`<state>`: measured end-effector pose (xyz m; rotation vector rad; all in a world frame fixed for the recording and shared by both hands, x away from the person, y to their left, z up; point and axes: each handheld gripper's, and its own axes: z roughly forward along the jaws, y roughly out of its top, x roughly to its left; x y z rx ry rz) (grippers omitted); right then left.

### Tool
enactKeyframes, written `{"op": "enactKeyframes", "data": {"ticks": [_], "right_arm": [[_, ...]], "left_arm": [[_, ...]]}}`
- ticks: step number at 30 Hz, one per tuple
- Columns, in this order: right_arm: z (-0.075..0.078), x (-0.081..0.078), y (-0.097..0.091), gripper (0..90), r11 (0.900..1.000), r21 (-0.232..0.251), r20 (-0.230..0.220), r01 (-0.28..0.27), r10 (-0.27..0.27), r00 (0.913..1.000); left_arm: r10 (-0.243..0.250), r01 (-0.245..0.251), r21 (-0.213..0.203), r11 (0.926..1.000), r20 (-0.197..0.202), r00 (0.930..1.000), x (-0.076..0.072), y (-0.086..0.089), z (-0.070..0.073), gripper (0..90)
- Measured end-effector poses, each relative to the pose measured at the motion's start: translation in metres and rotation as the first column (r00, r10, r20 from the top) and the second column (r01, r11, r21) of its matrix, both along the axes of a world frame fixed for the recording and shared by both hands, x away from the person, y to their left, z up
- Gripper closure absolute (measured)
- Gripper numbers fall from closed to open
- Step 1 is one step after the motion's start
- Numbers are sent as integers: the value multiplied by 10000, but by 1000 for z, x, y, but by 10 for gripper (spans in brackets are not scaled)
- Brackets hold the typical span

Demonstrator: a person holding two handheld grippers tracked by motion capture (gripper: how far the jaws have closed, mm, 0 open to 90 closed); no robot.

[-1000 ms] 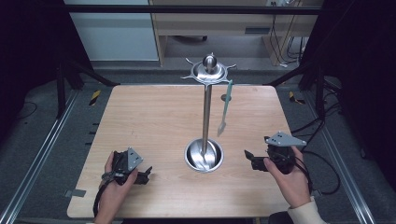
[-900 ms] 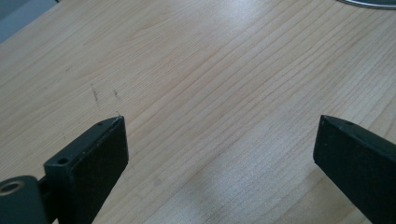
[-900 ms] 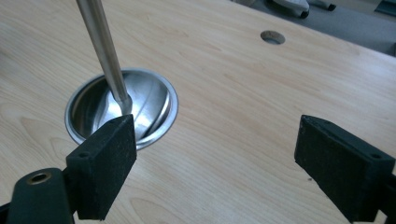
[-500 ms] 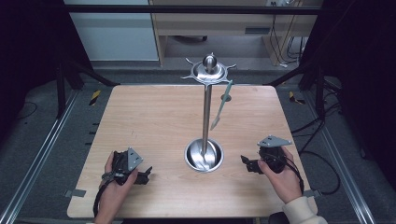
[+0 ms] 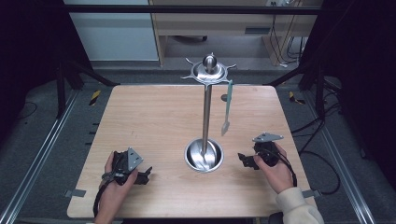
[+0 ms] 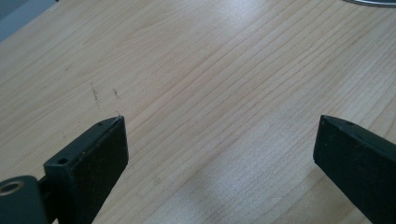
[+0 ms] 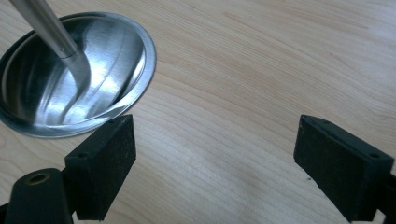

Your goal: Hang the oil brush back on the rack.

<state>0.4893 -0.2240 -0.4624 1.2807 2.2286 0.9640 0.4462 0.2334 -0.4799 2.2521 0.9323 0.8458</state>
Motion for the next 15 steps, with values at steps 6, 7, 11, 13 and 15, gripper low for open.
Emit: {"op": "enactKeyframes", "data": {"ticks": [6,7,11,13,15], "right_arm": [[-8,12,-1,136,9994,190,-103,294,-292,9995],[-9,13,-1,137,9991,250,-101,337,-334,9994],[-13,20,-2,137,9980,349,-71,523,-521,9986],[-15,23,-3,137,9972,414,1,621,-621,9981],[-16,25,-3,136,9956,533,59,775,-779,9969]], "left_arm": [[17,-17,-18,10000,0,10000,0,0,0,28],[17,-17,-24,10000,2,10000,0,0,0,28],[20,-20,-21,10000,11,10000,0,1,0,28],[19,-19,-25,10000,12,10000,0,1,0,27],[18,-18,-29,10000,17,10000,0,1,0,28]]}}
